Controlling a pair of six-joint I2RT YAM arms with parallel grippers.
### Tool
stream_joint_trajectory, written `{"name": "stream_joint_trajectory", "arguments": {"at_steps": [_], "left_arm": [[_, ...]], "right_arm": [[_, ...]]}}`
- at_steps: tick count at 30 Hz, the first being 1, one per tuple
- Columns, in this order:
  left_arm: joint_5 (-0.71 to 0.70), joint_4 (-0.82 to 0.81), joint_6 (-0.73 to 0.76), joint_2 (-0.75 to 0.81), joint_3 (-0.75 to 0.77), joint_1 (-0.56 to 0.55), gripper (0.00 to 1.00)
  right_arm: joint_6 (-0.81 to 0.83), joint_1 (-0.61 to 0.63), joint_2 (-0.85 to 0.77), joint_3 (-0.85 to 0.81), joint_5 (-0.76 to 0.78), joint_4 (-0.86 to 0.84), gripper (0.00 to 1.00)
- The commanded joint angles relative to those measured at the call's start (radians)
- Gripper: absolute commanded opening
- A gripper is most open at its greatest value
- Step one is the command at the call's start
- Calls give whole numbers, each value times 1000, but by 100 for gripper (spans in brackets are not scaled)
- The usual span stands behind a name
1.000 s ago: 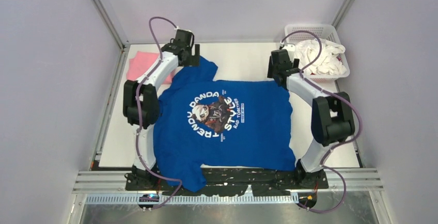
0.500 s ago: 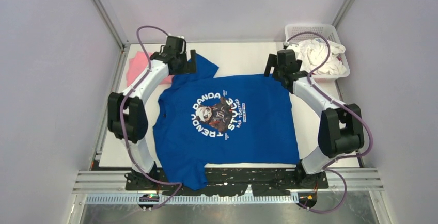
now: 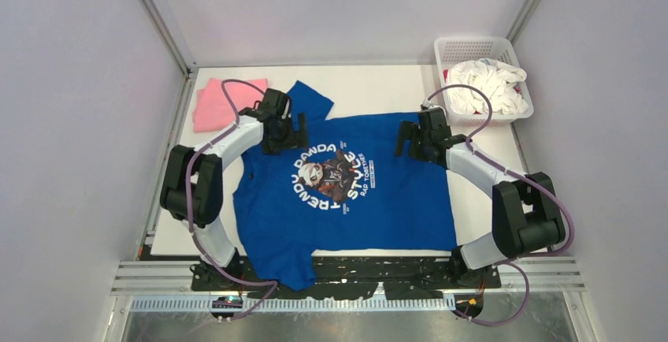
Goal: Fold and stack the t-shirts
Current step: Flatten out the tshirt
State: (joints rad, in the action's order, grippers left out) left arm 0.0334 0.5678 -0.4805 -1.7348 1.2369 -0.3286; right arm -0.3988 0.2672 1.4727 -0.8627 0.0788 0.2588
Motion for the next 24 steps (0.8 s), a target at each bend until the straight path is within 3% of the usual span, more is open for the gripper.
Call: {"name": "stream_joint_trajectory", "arguments": {"at_steps": [1, 10, 24], "left_arm": [[85, -62, -49, -79, 50, -4, 100], [94, 26, -61, -262, 215, -4, 99], [268, 232, -67, -575, 685, 35, 100]], "right_arm": [[-17, 0, 25, -9, -17, -37, 95], [-38, -17, 152, -51, -13, -62, 95], [-74, -126, 281, -125, -176, -140, 95]]}}
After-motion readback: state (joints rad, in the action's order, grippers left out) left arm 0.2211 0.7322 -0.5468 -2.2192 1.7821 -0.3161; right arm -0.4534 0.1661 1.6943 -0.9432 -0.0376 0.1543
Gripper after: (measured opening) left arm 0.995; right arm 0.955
